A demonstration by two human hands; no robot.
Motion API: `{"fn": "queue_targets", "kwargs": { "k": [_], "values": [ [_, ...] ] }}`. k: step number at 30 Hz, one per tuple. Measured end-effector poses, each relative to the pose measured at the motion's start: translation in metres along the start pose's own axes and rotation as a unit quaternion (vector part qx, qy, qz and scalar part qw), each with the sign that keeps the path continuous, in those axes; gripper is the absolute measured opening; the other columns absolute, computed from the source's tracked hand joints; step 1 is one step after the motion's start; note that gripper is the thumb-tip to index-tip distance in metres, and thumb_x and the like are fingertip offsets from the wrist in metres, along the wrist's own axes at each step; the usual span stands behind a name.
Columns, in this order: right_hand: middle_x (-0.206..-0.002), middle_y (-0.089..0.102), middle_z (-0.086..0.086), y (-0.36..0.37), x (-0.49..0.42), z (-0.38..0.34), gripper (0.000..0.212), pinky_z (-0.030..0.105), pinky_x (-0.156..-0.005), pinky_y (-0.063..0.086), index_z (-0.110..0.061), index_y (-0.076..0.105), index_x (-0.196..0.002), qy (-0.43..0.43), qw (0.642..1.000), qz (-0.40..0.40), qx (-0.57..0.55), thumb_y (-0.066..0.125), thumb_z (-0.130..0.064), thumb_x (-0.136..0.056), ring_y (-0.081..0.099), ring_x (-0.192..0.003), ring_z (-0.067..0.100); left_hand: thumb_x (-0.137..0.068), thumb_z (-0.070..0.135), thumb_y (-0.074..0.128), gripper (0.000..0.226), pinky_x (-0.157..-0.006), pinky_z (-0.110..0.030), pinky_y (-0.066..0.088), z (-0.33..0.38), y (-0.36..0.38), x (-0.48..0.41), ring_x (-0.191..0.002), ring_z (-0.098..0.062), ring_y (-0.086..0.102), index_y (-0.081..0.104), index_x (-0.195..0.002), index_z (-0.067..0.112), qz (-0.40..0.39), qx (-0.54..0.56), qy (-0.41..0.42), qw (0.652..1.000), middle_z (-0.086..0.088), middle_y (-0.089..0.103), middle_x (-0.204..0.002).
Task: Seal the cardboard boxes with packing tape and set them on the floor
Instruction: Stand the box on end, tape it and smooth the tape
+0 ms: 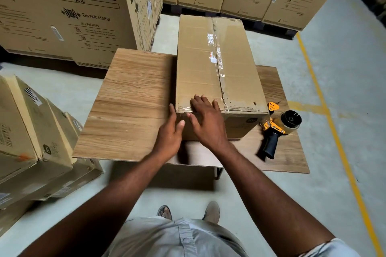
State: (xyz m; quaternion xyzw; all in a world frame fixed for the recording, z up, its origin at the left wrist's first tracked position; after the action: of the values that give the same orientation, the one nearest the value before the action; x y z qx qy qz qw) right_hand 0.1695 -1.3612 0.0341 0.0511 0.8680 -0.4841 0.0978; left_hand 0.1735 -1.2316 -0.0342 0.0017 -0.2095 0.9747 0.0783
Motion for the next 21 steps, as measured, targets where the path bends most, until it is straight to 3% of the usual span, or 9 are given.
{"fn": "queue_targets", "kwargs": {
  "k": [3,6,9,12,14,16,18,20,21],
  "values": [
    [-0.153,0.045,0.007,0.011,-0.002,-0.013,0.050,0.050,-0.121,0.015,-0.013,0.052,-0.141,0.024,0.999,0.009,0.042,0.038,-0.041,-0.102,0.034,-0.146,0.024,-0.105,0.027,0.042,0.068,-0.100,-0.009,0.033,-0.007,0.014,0.006,-0.138,-0.023,0.044,0.003,-0.160,0.019,0.000,-0.021,-0.019,1.000,-0.009,0.038,-0.156],
    [-0.158,0.038,0.007,0.019,-0.001,-0.020,0.070,0.052,-0.123,0.011,-0.012,0.046,-0.146,0.035,0.996,0.001,0.080,0.033,-0.062,-0.098,0.026,-0.150,0.023,-0.096,0.049,0.045,0.085,-0.122,-0.038,0.023,-0.007,0.040,0.015,-0.154,-0.019,0.008,-0.005,-0.159,0.021,-0.051,-0.079,0.025,0.995,-0.005,0.002,-0.168],
    [-0.159,0.034,0.008,0.024,0.000,-0.018,0.071,0.051,-0.122,0.010,-0.012,0.044,-0.148,0.035,0.993,0.000,0.112,0.039,-0.062,-0.098,0.024,-0.150,0.024,-0.095,0.023,0.055,0.095,-0.124,-0.043,0.015,-0.011,0.041,0.023,-0.153,-0.018,-0.012,-0.018,-0.156,0.017,-0.067,-0.169,0.047,0.982,-0.006,-0.020,-0.165],
    [-0.159,0.036,0.006,0.025,-0.001,-0.016,0.055,0.051,-0.121,0.014,-0.014,0.044,-0.148,0.033,0.991,0.003,0.130,0.042,-0.044,-0.103,0.027,-0.149,0.025,-0.096,0.013,0.049,0.091,-0.124,-0.042,0.015,-0.011,0.029,0.031,-0.153,-0.027,-0.012,-0.020,-0.155,0.012,-0.091,-0.261,0.096,0.956,-0.013,-0.032,-0.160],
    [-0.159,0.036,0.005,0.025,-0.001,-0.018,0.051,0.050,-0.120,0.014,-0.014,0.043,-0.149,0.018,0.991,0.004,0.135,0.043,-0.034,-0.103,0.028,-0.149,0.025,-0.099,0.015,0.047,0.077,-0.123,-0.038,0.019,-0.020,0.023,0.036,-0.154,-0.027,0.001,-0.002,-0.158,0.011,-0.126,-0.268,0.128,0.946,-0.014,-0.021,-0.163],
    [-0.159,0.035,0.004,0.024,0.002,-0.019,0.052,0.049,-0.121,0.012,-0.014,0.042,-0.150,-0.005,0.990,-0.003,0.143,0.048,-0.023,-0.098,0.027,-0.150,0.024,-0.099,0.015,0.050,0.056,-0.118,-0.028,0.025,-0.029,0.005,0.034,-0.150,-0.024,0.025,0.035,-0.153,0.014,-0.132,-0.199,0.098,0.966,-0.011,0.010,-0.166],
    [-0.160,0.034,0.003,0.023,0.005,-0.017,0.068,0.048,-0.121,0.010,-0.015,0.041,-0.151,-0.012,0.990,-0.011,0.139,0.064,-0.009,-0.087,0.026,-0.150,0.024,-0.098,0.012,0.054,0.038,-0.104,-0.022,0.040,-0.032,-0.025,0.021,-0.126,-0.024,0.057,0.060,-0.135,0.017,-0.055,-0.113,0.041,0.991,-0.010,0.048,-0.150],
    [-0.159,0.037,0.003,0.021,0.006,-0.017,0.067,0.049,-0.121,0.013,-0.016,0.043,-0.149,-0.011,0.991,0.001,0.131,0.068,-0.021,-0.087,0.028,-0.149,0.024,-0.098,0.013,0.056,0.031,-0.088,-0.022,0.047,-0.022,-0.052,0.000,-0.098,-0.017,0.064,0.065,-0.127,0.018,0.040,-0.057,-0.005,0.998,-0.008,0.068,-0.125],
    [-0.157,0.040,0.003,0.020,0.005,-0.018,0.061,0.050,-0.121,0.016,-0.016,0.046,-0.147,-0.006,0.992,0.010,0.125,0.063,-0.033,-0.092,0.031,-0.148,0.024,-0.099,0.016,0.057,0.029,-0.086,-0.019,0.044,-0.013,-0.059,-0.013,-0.098,-0.011,0.061,0.065,-0.127,0.017,0.064,-0.034,-0.021,0.997,-0.006,0.070,-0.121]
  ]
}}
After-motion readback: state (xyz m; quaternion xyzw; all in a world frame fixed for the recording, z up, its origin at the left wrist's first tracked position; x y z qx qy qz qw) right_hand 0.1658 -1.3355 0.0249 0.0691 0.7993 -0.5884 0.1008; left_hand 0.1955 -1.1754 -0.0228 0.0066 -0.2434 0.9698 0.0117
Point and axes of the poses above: each hand's wrist, its own x-axis away from the middle knuckle, its own y-axis out of the palm, z = x × y, the point moved 10 cm from there along -x, towards the middle knuckle
